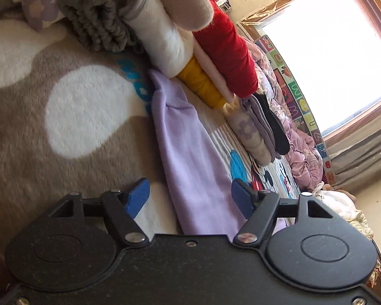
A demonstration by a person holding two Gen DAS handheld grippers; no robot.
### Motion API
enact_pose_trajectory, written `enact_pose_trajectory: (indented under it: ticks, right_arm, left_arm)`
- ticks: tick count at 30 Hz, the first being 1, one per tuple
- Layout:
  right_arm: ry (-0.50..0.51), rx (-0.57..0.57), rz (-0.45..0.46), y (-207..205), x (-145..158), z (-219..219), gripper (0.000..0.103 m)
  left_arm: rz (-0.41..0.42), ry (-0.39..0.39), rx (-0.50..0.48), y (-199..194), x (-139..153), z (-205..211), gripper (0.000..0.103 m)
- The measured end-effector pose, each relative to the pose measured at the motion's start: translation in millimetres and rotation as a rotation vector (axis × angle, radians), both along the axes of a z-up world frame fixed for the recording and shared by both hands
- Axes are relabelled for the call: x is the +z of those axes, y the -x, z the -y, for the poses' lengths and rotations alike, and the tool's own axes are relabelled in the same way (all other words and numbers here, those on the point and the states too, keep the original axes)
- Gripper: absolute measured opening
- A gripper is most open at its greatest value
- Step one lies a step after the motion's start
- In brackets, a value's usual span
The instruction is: Fold clothes
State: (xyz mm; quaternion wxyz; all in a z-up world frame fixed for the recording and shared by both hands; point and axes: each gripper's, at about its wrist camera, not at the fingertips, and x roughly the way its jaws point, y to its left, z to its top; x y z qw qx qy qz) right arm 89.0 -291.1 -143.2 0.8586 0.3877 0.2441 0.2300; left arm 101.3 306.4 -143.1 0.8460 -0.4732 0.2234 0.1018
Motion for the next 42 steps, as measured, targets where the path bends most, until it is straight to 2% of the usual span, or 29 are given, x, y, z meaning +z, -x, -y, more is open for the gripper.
enact_pose_trajectory:
  ticks: [3, 11, 13, 15, 16, 17, 18, 20, 24, 31, 42]
  right_arm:
    - [0.004, -0.002, -0.002, -1.5, -1.5, -1.0, 0.071]
    - [0.037, 0.003, -0.015, -6.9, -7.5, -7.3, 0.071]
    - [0.04, 0.002, -0.018, -8.3, -9.0, -7.5, 0.071]
    - [0.036, -0.001, -0.018, -9.6, -10.3, -7.0, 0.071]
    - [0.034, -0.003, -0.018, -10.4, -11.0, -6.8, 0.071]
    - [0.033, -0.003, -0.02, -11.3, -11.7, -6.6, 0.071]
    - [0.031, -0.001, -0.022, -12.3, -12.4, -6.6, 0.071]
    - [0.026, 0.003, -0.021, -14.1, -12.6, -6.8, 0.071]
    - [0.006, 0.009, -0.012, -16.9, -12.4, -5.4, 0.071]
    - [-0.039, 0.026, 0.033, -16.1, -5.3, -4.9, 0.071]
    - [-0.12, 0.013, 0.073, -9.7, 1.7, 8.5, 0.072]
  left_arm:
    - [0.004, -0.008, 0.003, -12.8, 0.7, -17.1, 0.061]
    - [0.014, 0.027, -0.008, -36.6, -11.1, -48.1, 0.051]
    - [0.009, 0.026, -0.01, -42.3, -11.1, -51.7, 0.044]
    - [0.004, 0.032, -0.01, -46.6, -11.1, -54.5, 0.034]
    - [0.0, 0.03, -0.013, -48.8, -10.6, -54.9, 0.034]
    - [-0.003, 0.028, -0.016, -50.5, -9.8, -55.2, 0.027]
    - [-0.004, 0.026, -0.022, -51.2, -8.3, -55.0, 0.013]
    - [0.01, 0.014, -0.037, -49.7, -1.1, -52.4, 0.004]
    - [0.062, -0.068, -0.074, -43.5, 30.4, -33.9, 0.002]
    - [0.145, -0.31, -0.16, -39.9, 99.5, 28.4, 0.002]
    - [0.286, -0.484, -0.326, -42.7, 161.3, 136.3, 0.002]
